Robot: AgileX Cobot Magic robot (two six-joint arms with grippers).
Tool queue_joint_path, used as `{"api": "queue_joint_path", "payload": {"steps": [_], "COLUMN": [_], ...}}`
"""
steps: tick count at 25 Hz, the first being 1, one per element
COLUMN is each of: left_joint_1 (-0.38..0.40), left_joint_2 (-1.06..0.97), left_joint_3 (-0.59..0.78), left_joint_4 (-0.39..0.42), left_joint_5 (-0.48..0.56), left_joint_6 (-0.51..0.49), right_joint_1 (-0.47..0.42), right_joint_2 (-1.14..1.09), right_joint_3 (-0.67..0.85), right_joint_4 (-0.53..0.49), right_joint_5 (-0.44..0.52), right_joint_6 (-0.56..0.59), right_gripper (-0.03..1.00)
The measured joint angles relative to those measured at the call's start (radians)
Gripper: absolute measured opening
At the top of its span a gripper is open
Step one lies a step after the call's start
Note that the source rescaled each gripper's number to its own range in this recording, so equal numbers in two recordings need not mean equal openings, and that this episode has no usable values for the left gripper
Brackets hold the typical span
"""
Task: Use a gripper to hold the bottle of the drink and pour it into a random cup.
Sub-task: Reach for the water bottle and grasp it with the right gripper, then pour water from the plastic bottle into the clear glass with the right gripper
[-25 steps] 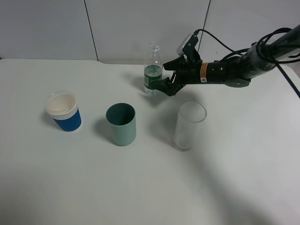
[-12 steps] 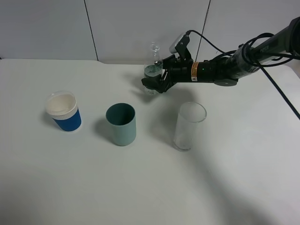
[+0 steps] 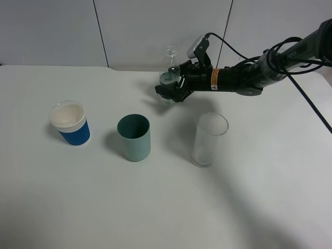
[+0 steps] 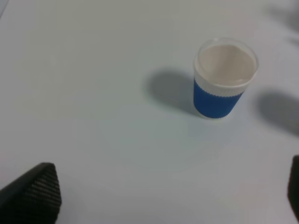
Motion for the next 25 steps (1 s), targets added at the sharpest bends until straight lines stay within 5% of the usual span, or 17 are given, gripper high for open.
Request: {"api": "queue_joint_path", "payload": {"steps": [2,3,4,16,25], "left_joint_1": [0.0,0.0,0.0,0.0,0.0], "left_joint_2": [0.0,0.0,0.0,0.0,0.0], "left_joint_3": [0.0,0.0,0.0,0.0,0.0], "left_joint_4": [0.0,0.0,0.0,0.0,0.0], "left_joint_5": [0.0,0.0,0.0,0.0,0.0], "left_joint_6": [0.0,0.0,0.0,0.0,0.0], "right_joint_1": [0.0,0.0,0.0,0.0,-0.007], "right_joint_2": [0.0,0.0,0.0,-0.001,-0.058], "right_joint_3": [0.0,0.0,0.0,0.0,0.0], "right_joint_4": [0.002,0.003,0.001,-0.018,-0.185], "right_joint_5": [0.001,0.002,0.002,0.002,0.023], "right_joint_6": [0.0,0.0,0.0,-0.034,-0.018], "right_gripper": [0.36,0.08,0.0,0.01,0.01]}}
